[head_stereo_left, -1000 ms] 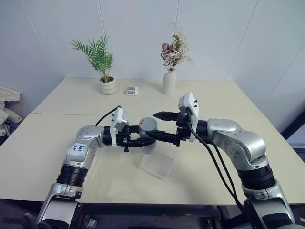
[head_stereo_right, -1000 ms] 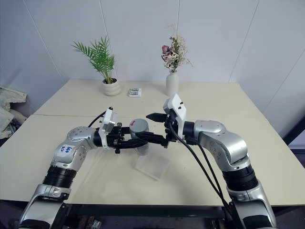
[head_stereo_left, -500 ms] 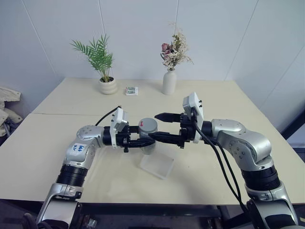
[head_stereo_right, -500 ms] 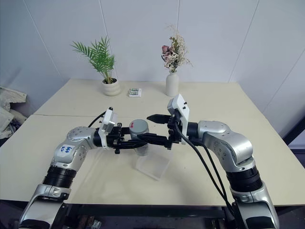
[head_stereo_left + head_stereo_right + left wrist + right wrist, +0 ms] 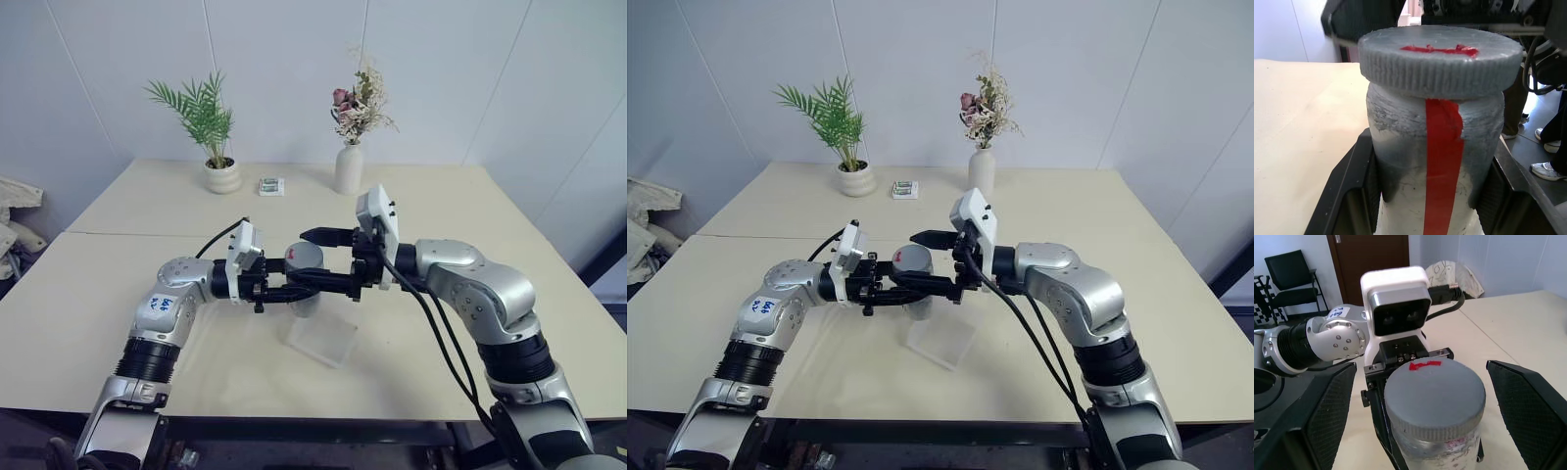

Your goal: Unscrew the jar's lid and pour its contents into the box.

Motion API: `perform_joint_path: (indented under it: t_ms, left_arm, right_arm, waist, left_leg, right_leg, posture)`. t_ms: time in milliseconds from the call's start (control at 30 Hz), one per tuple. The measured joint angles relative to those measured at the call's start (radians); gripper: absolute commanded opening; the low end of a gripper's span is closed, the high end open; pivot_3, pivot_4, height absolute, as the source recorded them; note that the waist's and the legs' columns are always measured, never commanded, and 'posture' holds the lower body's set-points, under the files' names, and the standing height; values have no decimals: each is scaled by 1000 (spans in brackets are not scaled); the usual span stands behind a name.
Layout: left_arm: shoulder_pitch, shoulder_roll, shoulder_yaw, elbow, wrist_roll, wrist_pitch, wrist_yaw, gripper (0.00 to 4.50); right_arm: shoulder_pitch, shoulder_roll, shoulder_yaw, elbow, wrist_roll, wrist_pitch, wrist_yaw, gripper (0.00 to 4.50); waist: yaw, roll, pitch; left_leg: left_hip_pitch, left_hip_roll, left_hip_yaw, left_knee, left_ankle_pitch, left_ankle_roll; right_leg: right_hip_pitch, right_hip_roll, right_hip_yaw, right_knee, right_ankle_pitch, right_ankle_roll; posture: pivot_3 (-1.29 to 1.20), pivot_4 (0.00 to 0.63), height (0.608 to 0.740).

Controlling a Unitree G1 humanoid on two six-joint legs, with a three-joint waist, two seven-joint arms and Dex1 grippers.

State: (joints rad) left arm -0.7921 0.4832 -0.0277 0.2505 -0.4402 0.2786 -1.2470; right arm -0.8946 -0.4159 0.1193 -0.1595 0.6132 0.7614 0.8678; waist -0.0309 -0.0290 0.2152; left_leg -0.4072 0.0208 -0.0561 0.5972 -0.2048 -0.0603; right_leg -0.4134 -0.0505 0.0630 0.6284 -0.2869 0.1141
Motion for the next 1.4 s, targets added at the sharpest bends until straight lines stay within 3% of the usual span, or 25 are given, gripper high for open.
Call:
perform_joint_path:
  t_ms: [467,600,700,1167,1267,1400]
  left_arm:
    - [0,0,0,0,0,4,1,2067]
    - [0,0,0,0,0,4,1,2067]
    - [0,0,0,0,-1,6,0,2067]
    - [1,7,9,-2,-13,29,-12,2067]
    - [7,8,5,-12,-6,20,-14,2067]
    - [20,7,-4,-13,-3,19,-13,2067]
  right_arm:
    - [-6,20,8,42,-36,-16,16,4485]
    - [-6,29,8,45,-35,-16,16,3648]
    - [-7,32,7,45,-38,-16,19,2577]
    - [-7,81,-38,45,11,58,-18,2583]
    - [-25,154,-139,56,137,126,-64,2583]
    - [-78,168,-202,43,221,156,-102,2583]
  waist:
    - [0,0,0]
    - [0,0,0]
    - [0,0,0]
    - [0,0,0]
    - [-3,1,0]
    - [0,1,0]
  left_leg:
    - [0,0,0,0,0,0]
    - [0,0,0,0,0,0]
    - [0,0,0,0,0,0]
    - [0,0,0,0,0,0]
    - [0,0,0,0,0,0]
    - [0,1,-1,0,0,0]
  right_leg:
    - [0,0,0,0,0,0]
    - [0,0,0,0,0,0]
    - [0,0,0,0,0,0]
    - [0,0,0,0,0,0]
    - [0,0,0,1,0,0]
    - [0,1,0,1,0,-1]
  posture:
    - [0,150,740]
    - [0,150,740]
    - [0,150,740]
    - [0,150,740]
    - [0,150,740]
    - [0,150,740]
